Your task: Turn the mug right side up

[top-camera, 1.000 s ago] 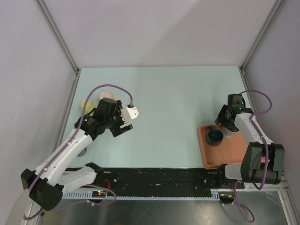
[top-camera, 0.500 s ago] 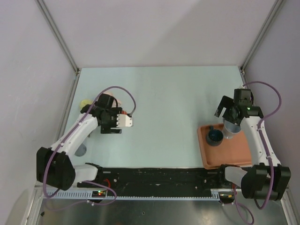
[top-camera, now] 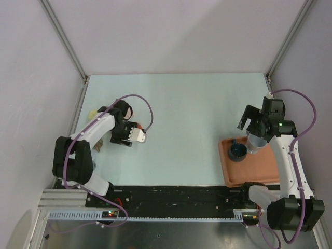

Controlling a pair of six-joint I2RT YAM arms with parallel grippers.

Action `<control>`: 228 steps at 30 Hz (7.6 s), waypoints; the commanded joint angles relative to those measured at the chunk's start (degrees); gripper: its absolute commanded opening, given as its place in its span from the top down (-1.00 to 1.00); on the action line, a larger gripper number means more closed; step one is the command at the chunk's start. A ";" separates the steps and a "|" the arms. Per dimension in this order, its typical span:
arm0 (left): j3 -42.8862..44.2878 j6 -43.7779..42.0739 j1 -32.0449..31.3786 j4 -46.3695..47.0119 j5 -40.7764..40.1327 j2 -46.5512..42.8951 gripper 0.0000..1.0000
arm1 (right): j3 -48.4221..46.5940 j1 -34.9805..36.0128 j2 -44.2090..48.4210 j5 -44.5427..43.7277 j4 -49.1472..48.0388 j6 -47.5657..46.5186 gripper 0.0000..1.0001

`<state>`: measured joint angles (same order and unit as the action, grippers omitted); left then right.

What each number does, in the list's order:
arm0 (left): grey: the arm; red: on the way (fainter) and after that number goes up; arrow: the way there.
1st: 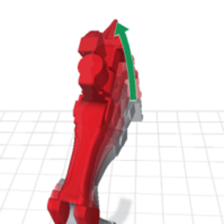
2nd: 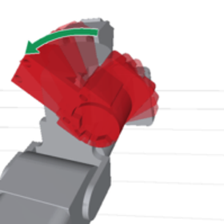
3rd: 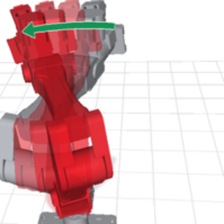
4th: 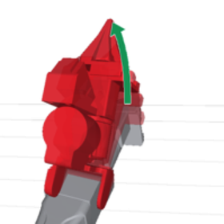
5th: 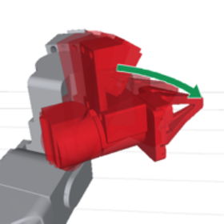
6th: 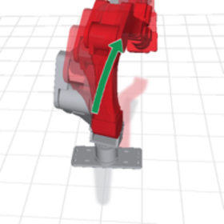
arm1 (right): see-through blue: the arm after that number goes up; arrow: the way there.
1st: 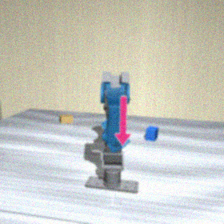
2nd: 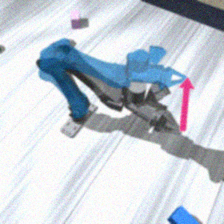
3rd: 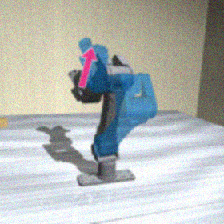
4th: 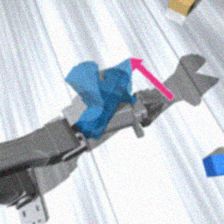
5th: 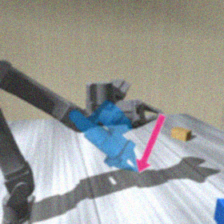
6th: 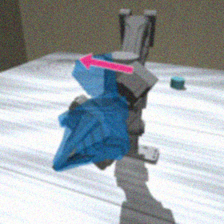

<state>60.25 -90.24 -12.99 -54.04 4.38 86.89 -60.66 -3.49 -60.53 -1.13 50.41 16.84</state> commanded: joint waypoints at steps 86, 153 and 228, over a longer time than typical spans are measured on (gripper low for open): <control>58.68 92.81 -11.44 8.09 42.68 -0.12 1.00 | -13.97 43.21 -16.00 44.71 -68.08 28.55 0.97; 26.27 54.58 -10.20 3.73 -1.34 -9.39 -0.99 | -12.56 -23.83 -33.25 1.24 -1.37 -2.64 -0.27; 81.03 90.72 -5.94 4.90 43.92 12.01 1.00 | -29.39 35.80 -17.57 31.65 -50.38 21.70 -0.99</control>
<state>138.41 -7.84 -18.33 -51.77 43.22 100.07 -89.25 30.33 -76.36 27.00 13.26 33.58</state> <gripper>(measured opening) 0.171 0.993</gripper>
